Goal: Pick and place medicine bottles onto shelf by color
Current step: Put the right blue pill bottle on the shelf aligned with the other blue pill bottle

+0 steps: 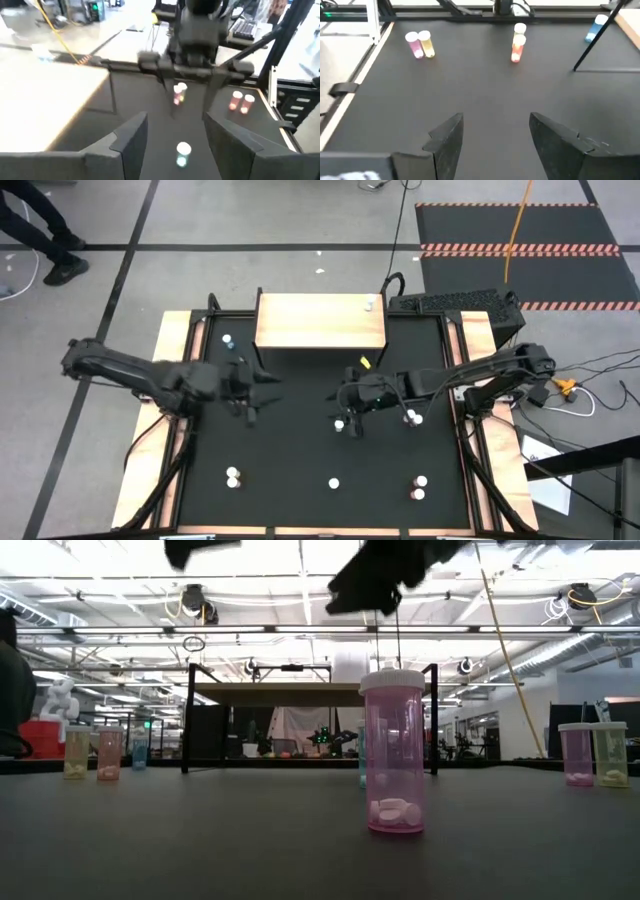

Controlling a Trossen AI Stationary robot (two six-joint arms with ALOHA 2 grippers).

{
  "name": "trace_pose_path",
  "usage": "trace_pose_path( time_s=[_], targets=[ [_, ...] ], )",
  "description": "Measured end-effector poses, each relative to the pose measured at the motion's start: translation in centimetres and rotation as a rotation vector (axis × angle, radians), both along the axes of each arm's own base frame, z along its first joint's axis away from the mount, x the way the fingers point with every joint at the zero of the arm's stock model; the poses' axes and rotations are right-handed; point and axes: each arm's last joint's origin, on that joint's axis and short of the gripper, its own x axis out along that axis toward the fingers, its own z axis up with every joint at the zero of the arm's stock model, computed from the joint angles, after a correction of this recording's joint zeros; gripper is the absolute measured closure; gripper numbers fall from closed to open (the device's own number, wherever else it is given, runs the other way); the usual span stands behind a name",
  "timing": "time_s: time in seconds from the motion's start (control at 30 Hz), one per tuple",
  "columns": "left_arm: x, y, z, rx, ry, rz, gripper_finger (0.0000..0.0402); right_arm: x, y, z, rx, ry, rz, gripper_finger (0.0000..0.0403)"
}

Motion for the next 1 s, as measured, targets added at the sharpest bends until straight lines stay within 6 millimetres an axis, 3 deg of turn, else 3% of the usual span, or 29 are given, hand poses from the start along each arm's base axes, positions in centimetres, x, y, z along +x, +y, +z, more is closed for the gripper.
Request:
trace_pose_path(
  time_s=[0.13, 0.27, 0.47, 0.7, 0.83, 1.0],
  targets=[
    [-1.8, 0.5, 5.5, 0.083, -0.005, 0.022, 0.0202, 0.2, 0.0, 2.0, 0.043, 0.035, -0.033, 0.0179],
    [-2.2, 0.6, 7.1, 0.095, -0.002, 0.022, 0.0202, 0.1, 0.0, 1.4, 0.049, 0.066, -0.051, 0.0179],
    [-1.6, 0.8, 6.3, 0.09, 0.062, 0.103, 0.0202, 0.1, -0.4, -1.2, 0.078, 0.162, -0.118, 0.0179],
    [-0.6, 1.2, 4.9, 0.053, 0.161, 0.16, 0.0202, 1.2, -0.2, -4.3, 0.043, 0.279, -0.079, 0.0179],
    [0.4, 1.0, 3.3, 0.028, 0.225, 0.175, 0.0202, 1.5, -0.2, -6.2, 0.029, 0.36, -0.08, 0.0179],
    [1.5, 0.7, 1.0, 0.011, 0.303, 0.181, 0.0202, 1.8, 0.1, -6.9, 0.065, 0.388, -0.045, 0.0179]
  ],
)
